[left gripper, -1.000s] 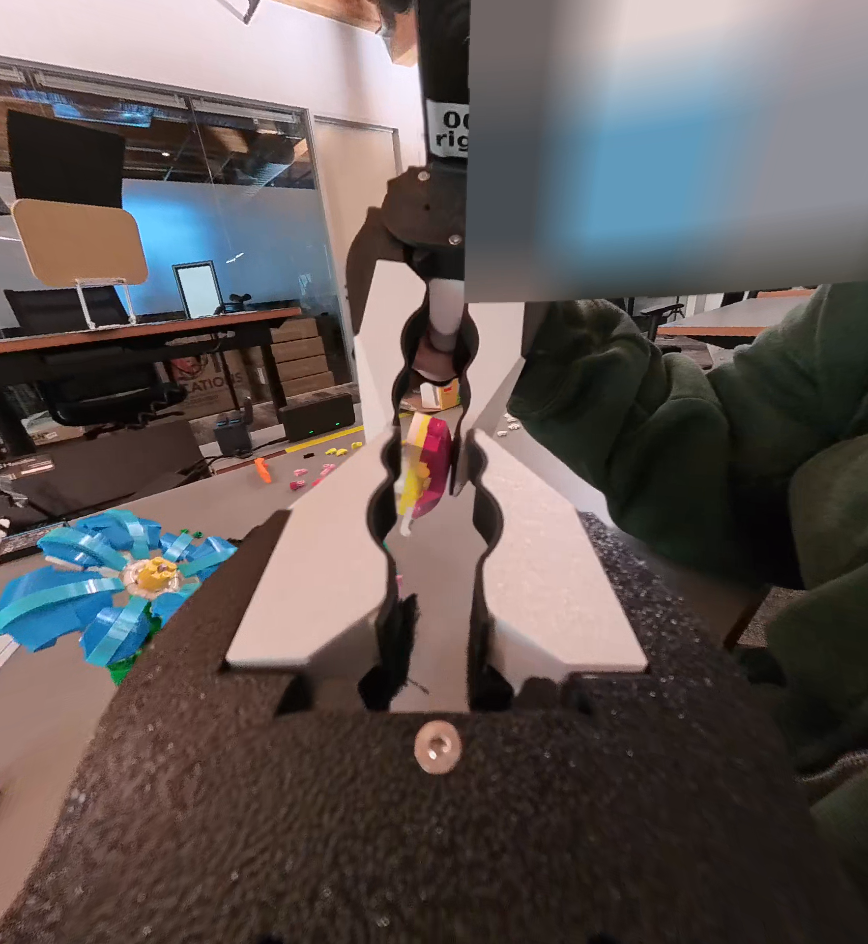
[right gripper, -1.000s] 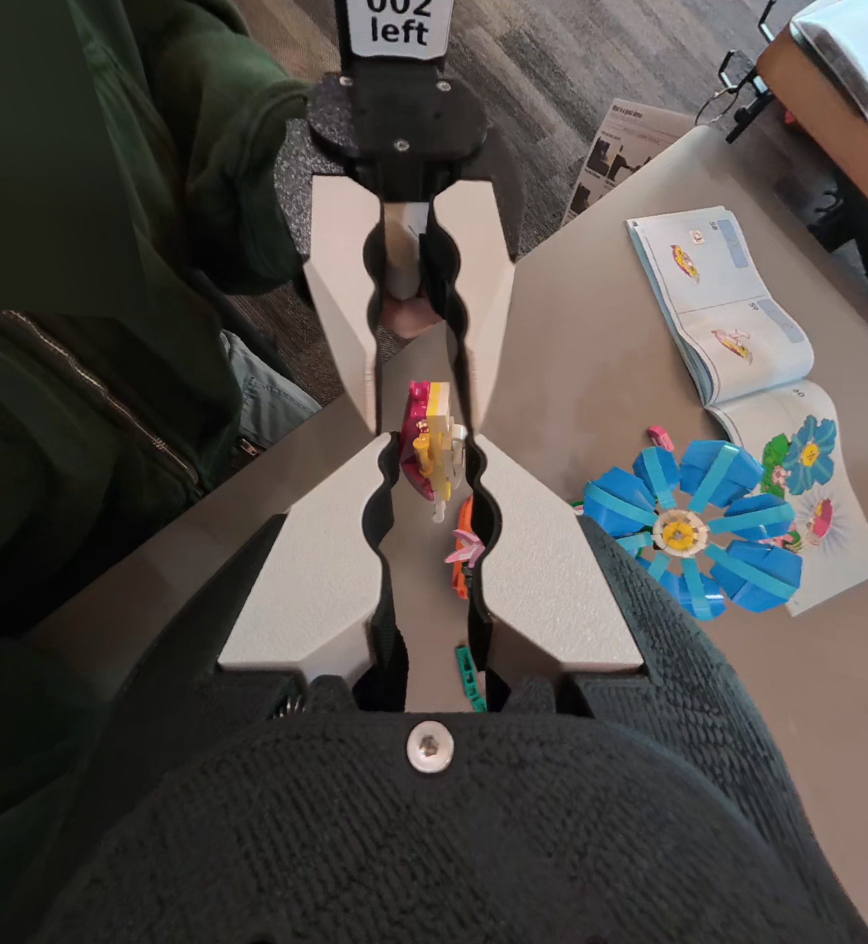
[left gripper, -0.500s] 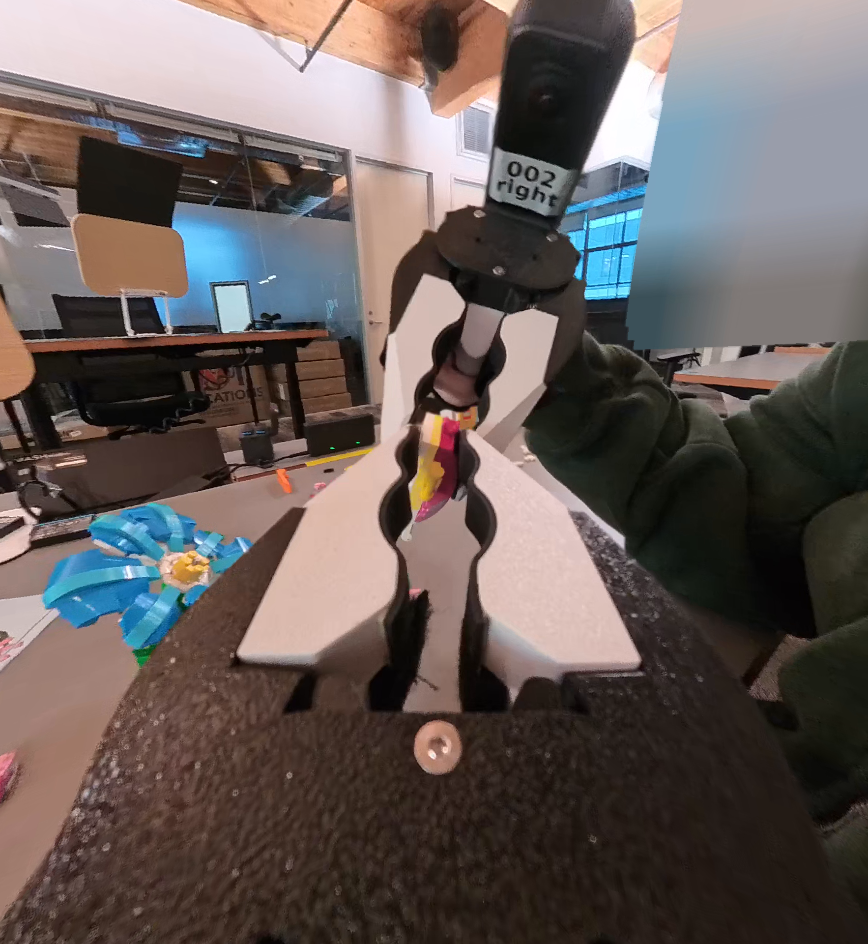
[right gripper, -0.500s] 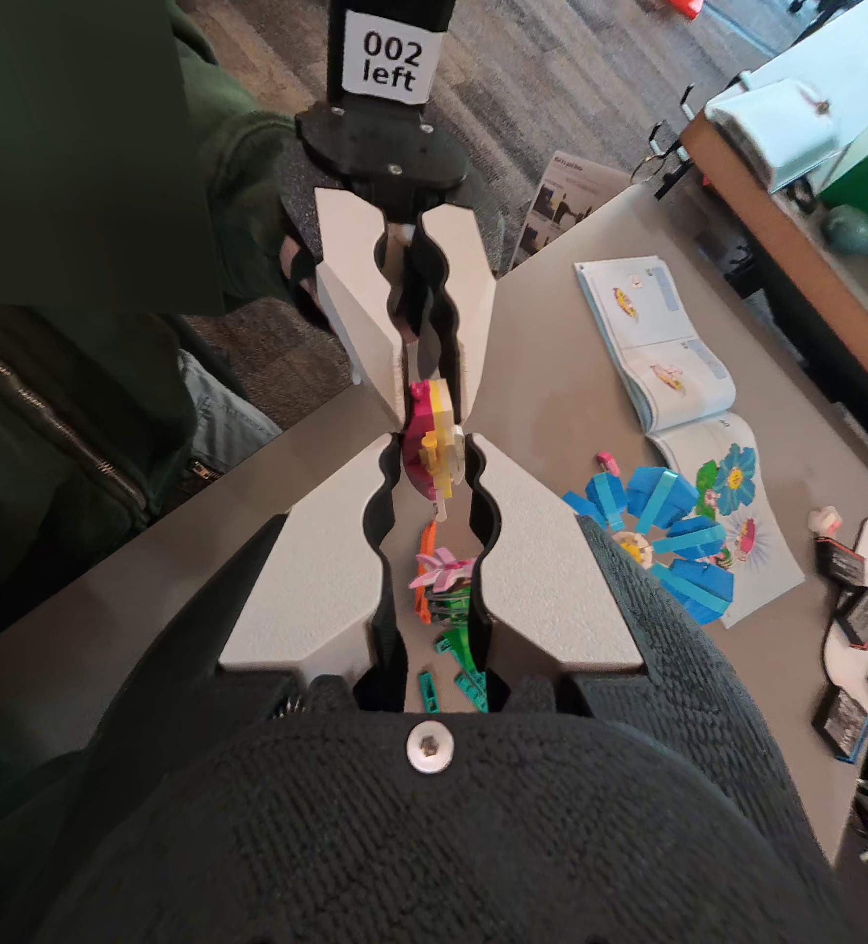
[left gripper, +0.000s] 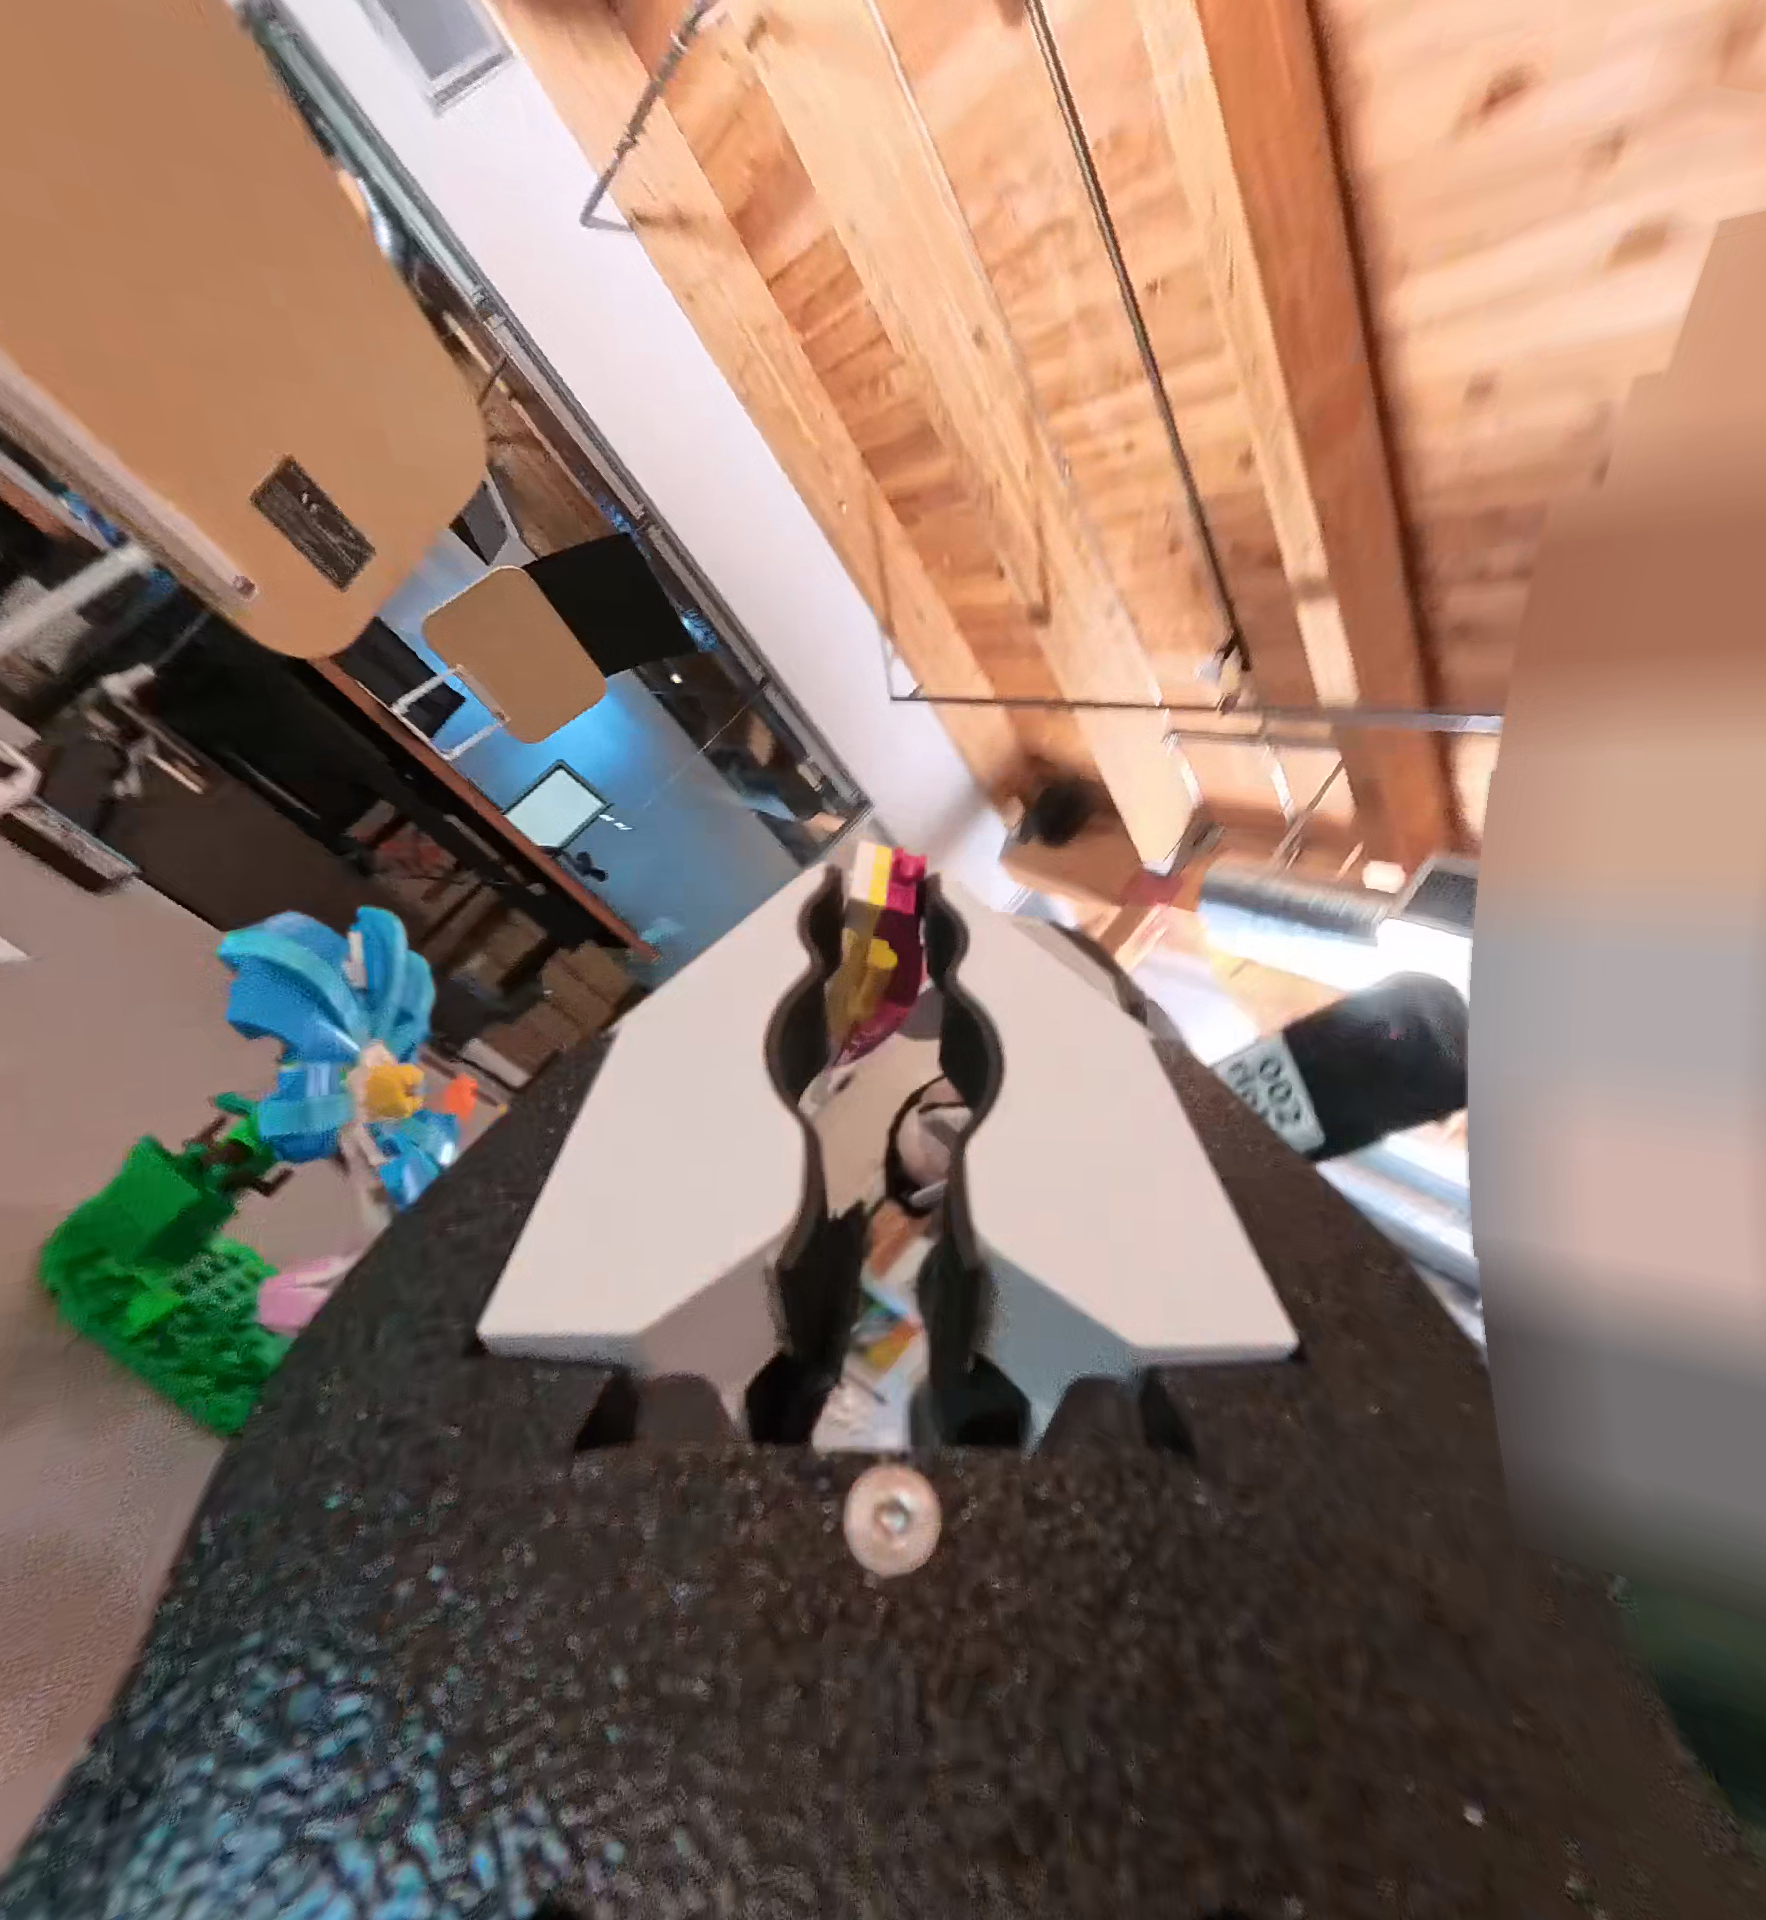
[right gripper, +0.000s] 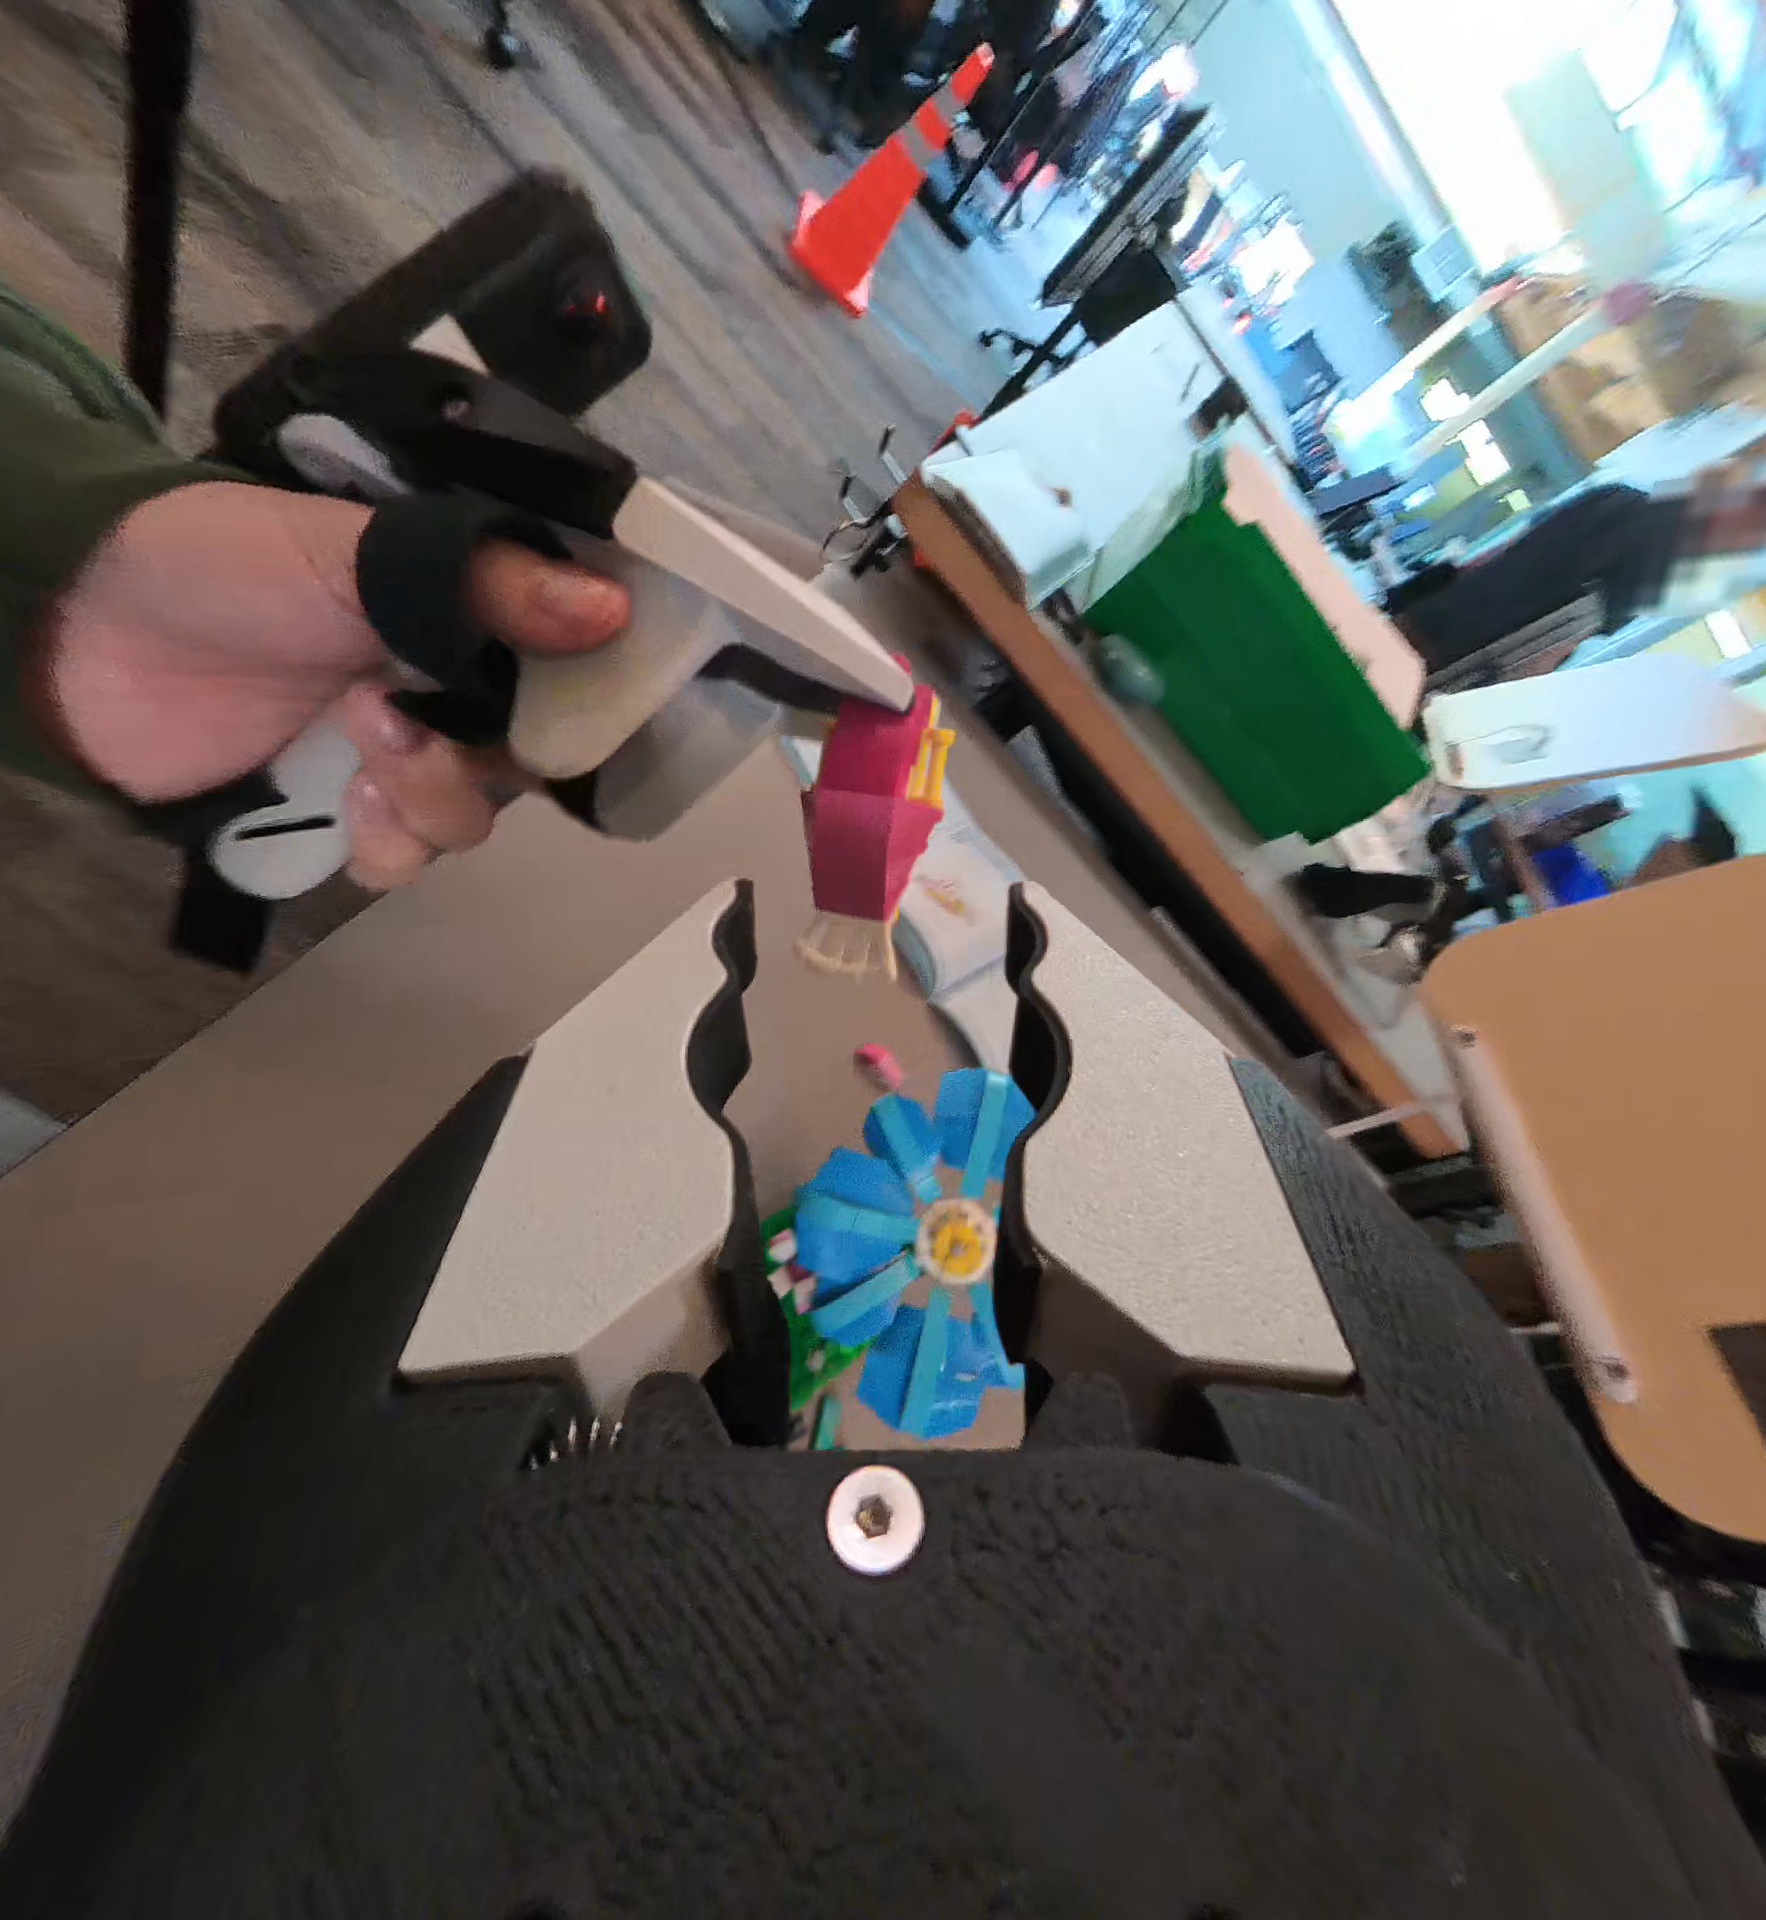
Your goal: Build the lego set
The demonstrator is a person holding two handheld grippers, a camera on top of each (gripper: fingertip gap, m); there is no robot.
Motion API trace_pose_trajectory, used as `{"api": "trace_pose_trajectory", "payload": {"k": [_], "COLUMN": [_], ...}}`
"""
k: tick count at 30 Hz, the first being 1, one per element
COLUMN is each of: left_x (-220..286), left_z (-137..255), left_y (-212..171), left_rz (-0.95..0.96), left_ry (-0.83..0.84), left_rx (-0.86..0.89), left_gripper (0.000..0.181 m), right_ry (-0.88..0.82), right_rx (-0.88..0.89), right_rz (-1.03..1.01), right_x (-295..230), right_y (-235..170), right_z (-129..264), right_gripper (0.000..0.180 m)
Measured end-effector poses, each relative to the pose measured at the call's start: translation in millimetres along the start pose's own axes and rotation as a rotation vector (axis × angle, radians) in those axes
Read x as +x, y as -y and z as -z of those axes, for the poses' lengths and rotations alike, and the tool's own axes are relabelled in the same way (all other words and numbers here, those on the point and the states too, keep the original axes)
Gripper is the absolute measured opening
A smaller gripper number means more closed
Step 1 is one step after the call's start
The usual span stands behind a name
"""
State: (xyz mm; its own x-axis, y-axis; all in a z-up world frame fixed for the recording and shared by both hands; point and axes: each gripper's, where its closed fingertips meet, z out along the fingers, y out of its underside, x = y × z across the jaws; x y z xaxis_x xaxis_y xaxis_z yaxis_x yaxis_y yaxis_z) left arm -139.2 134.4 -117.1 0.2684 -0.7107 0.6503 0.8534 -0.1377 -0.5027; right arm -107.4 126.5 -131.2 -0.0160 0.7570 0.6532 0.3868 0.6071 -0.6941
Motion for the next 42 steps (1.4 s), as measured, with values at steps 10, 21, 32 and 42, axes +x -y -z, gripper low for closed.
{"api": "trace_pose_trajectory", "payload": {"k": [10, 21, 32, 42], "left_x": [-3.9, -4.6, -2.2, 26.2], "left_z": [-0.2, -0.7, 0.8, 15.1], "left_y": [-0.1, -2.5, -31.3, -55.6], "left_rz": [0.294, 0.358, -0.652, -1.007], "left_ry": [-0.045, -0.072, -0.058, -0.264], "left_rx": [0.068, 0.056, -0.386, -0.595], "left_gripper": [0.012, 0.013, 0.067, 0.053], "right_ry": [-0.147, -0.172, 0.423, 1.063], "right_rx": [-0.037, -0.029, 0.212, 0.353], "right_rz": [0.161, 0.21, -0.739, -1.286], "right_x": [-2.9, -0.2, -8.3, -32.1], "right_y": [2.0, 1.2, 5.1, 10.0], "right_z": [-20.7, -17.6, 6.1, 29.7], "right_gripper": [0.037, 0.025, 0.024, 0.024]}}
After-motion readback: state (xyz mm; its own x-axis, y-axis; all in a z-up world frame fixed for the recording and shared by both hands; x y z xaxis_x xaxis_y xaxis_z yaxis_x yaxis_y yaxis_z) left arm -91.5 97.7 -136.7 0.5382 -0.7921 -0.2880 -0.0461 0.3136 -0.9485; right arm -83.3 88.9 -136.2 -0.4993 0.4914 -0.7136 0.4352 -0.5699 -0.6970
